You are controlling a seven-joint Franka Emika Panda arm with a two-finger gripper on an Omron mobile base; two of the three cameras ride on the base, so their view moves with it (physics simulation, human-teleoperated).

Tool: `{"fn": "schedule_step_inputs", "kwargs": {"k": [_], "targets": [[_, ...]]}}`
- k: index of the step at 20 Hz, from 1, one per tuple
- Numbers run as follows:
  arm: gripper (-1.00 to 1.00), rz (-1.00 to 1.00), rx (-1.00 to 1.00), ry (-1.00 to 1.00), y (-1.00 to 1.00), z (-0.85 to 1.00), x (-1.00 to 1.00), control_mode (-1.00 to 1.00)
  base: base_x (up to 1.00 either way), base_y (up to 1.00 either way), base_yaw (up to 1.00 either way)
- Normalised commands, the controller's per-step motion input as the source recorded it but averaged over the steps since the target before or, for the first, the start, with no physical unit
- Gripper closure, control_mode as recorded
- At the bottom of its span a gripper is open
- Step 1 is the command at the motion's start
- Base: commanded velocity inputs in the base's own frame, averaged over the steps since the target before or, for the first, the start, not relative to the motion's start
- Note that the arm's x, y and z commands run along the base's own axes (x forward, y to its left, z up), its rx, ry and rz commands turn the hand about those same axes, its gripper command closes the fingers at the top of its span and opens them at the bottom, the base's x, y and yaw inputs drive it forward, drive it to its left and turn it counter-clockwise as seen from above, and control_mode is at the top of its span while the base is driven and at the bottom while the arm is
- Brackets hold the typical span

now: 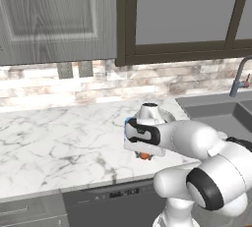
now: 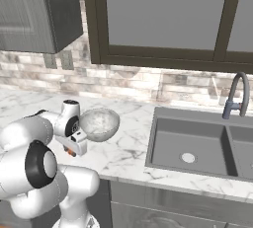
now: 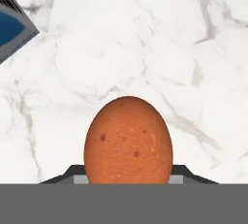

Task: Gather the eggs and milk located in the vicinity of the sink area and place them right next to the bowl.

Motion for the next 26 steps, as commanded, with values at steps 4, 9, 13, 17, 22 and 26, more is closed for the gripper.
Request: {"fn": "schedule_step_inputs", "kwargs": {"k": [4,9,13,17,22,26], "targets": [[1.00,0.04,0.00,-0.18,-0.20,0.00,-0.15,-1.00,0.00,0.00,0.00],[1.00,0.11,0.00,-0.22,-0.38,0.00,-0.06,-1.00,0.00,0.00,0.00],[1.00,0.22,0.00,-0.20,-0.44,-0.01,-0.08,-1.00,0.00,0.00,0.00],[1.00,0.33,0.00,-0.12,-0.52,0.00,0.00,-1.00,0.00,0.00,0.00],[1.00,0.41,0.00,0.01,-0.46,0.00,0.00,-1.00,0.00,0.00,0.00],[1.00,0.35,0.00,0.11,-0.09,-0.05,-0.15,-1.00,0.00,0.00,0.00]]}}
